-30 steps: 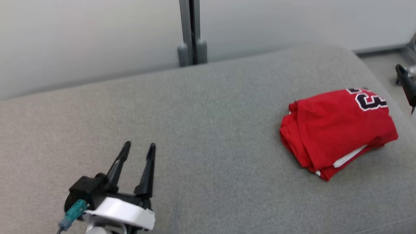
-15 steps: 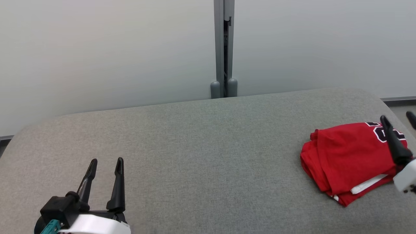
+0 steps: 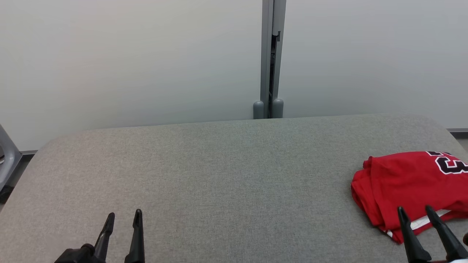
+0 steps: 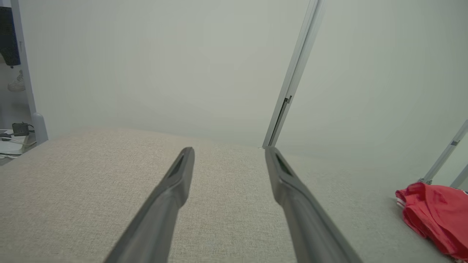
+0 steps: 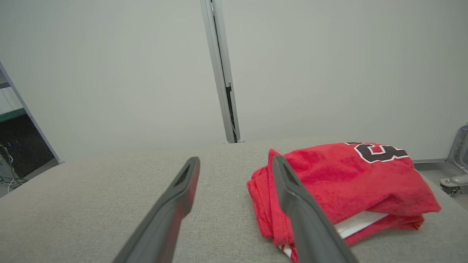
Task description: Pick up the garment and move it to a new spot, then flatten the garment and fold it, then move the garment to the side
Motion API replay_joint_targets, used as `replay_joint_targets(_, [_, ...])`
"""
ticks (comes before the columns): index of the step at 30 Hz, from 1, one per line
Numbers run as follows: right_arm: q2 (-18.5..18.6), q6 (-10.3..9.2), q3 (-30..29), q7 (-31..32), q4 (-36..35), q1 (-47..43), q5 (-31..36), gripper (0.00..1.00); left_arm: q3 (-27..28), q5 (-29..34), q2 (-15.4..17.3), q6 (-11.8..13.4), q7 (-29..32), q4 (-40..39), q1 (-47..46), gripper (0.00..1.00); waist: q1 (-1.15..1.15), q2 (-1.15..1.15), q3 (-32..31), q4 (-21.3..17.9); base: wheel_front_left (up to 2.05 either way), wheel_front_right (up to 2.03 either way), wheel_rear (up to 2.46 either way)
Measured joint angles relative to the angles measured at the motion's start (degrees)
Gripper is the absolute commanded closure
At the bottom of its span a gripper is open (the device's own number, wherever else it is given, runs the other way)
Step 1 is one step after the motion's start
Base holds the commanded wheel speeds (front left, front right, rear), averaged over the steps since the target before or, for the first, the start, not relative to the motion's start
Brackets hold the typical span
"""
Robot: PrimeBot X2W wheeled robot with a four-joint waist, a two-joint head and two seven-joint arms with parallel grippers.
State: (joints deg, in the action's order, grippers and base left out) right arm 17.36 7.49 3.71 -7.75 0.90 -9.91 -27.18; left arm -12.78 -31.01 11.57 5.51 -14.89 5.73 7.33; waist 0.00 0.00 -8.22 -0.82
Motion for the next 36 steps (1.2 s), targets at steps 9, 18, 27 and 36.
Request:
replay_joint_targets(9, [-3.1,0.00,-1.7,1.7,-3.9,-2.4,2.0,0.00,0.4,3.2,-1.1,-2.4,-0.1,0.4,0.7,0.00,0.00,0.00,0.1,0.0,0.00,0.00,0.00])
replay_joint_targets(18, [-3.3,0.00,-2.2,2.9,-4.4,-2.1,2.5,0.00,0.6,5.3,-2.3,-4.0,-0.1,0.7,0.7,0.00,0.00,0.00,0.3,0.2,0.00,0.00,0.00])
replay_joint_targets(27, [-3.8,0.00,-1.8,3.3,-4.4,-2.1,2.9,0.00,0.7,6.4,-2.9,-5.3,-0.1,1.7,0.6,0.00,0.00,0.00,0.5,0.4,0.00,0.00,0.00])
replay_joint_targets(36, [-3.9,0.00,-1.6,3.7,-4.6,-2.0,2.9,0.00,1.0,7.4,-3.2,-5.5,-0.1,2.1,0.4,0.00,0.00,0.00,0.8,0.3,0.00,0.00,0.00])
